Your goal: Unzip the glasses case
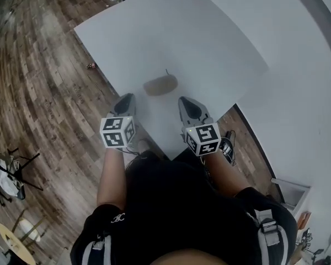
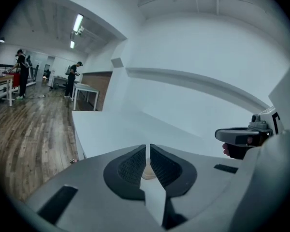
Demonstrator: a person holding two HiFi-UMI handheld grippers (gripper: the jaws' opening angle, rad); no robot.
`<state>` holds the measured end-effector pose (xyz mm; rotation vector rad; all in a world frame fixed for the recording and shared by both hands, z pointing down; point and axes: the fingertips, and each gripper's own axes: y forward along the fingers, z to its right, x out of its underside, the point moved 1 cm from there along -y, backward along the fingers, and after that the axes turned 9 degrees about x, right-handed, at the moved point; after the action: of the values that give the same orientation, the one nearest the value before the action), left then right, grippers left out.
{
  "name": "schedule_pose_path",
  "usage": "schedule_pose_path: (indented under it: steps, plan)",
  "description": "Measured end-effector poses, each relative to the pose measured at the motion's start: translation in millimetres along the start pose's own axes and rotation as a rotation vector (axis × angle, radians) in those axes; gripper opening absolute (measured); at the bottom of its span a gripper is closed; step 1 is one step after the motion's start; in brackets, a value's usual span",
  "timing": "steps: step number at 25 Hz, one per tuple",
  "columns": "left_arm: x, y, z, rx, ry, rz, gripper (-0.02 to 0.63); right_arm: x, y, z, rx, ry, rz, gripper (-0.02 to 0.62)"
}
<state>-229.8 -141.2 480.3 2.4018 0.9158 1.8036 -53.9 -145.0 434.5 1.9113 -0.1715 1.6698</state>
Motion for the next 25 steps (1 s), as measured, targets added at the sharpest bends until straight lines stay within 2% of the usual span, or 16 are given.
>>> schedule_pose_path:
  steps: [2, 7, 11, 14, 16, 19, 24, 25]
  plan:
    - [11, 21, -3, 0.028, 0.014, -0.058, 0.01, 13, 2, 13, 0.021, 0.018, -0.032, 0.014]
    - [25, 82, -7, 0.183, 0.078, -0.24, 0.151, 31, 9, 40, 0.035, 0.07, -0.065, 0.014]
    - [39, 131, -1, 0.323, 0.161, -0.412, 0.172, 45, 3, 71, 0.08, 0.114, -0.071, 0.014]
    - [55, 162, 10, 0.424, 0.242, -0.545, 0.272, 63, -7, 93, 0.114, 0.151, -0.1, 0.014]
    - [60, 182, 16, 0.45, 0.287, -0.585, 0.291, 73, -16, 106, 0.141, 0.135, -0.121, 0.014]
    - [69, 207, 16, 0.472, 0.28, -0.649, 0.295, 82, -26, 127, 0.179, 0.128, -0.137, 0.014]
    - [87, 227, 11, 0.53, 0.29, -0.833, 0.299, 95, -41, 149, 0.215, 0.137, -0.16, 0.014]
    - [90, 228, 12, 0.542, 0.288, -0.865, 0.319, 99, -45, 152, 0.221, 0.134, -0.168, 0.014]
